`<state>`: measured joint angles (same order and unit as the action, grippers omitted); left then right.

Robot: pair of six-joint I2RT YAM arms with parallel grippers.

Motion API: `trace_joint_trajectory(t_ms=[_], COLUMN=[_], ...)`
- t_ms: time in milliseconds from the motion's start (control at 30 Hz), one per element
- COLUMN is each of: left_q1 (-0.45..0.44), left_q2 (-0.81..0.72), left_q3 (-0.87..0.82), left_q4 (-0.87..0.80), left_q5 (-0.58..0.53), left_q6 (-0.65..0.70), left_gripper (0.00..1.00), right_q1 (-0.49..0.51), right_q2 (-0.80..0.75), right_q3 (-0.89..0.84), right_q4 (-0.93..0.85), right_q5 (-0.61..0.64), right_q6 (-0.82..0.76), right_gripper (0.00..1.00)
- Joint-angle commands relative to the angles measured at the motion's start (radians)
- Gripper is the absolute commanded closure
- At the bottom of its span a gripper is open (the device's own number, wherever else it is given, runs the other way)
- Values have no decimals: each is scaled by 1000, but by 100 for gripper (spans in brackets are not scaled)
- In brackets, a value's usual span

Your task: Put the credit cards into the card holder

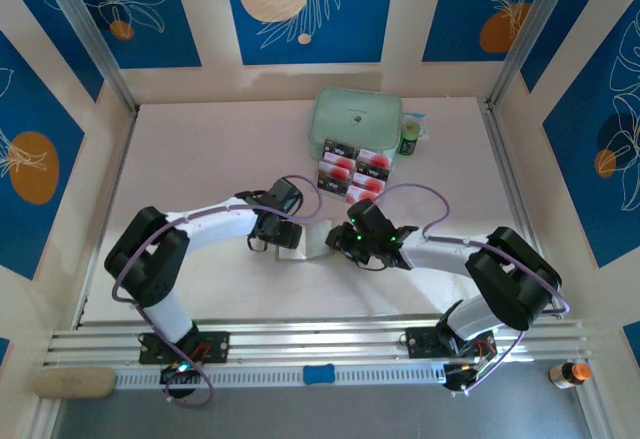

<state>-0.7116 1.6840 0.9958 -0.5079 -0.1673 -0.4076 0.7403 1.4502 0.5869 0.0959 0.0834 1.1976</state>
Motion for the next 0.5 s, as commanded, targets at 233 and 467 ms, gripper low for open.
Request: trace_joint_trajectory(t_ms=[233,467], left_q1=[-1,-1], left_q2=[-12,-27], left_q3=[-1,-5], left_q4=[-7,3], left_q5=[-49,-50], left_q6=[8,-7], left_gripper=[20,20], right_q1=[-42,-35], right_q2=[-184,-96], right_q3=[28,144], right_q4=[-162,-170], right_q5=[9,-81], right_q6=[-123,-226], right_gripper=[65,73])
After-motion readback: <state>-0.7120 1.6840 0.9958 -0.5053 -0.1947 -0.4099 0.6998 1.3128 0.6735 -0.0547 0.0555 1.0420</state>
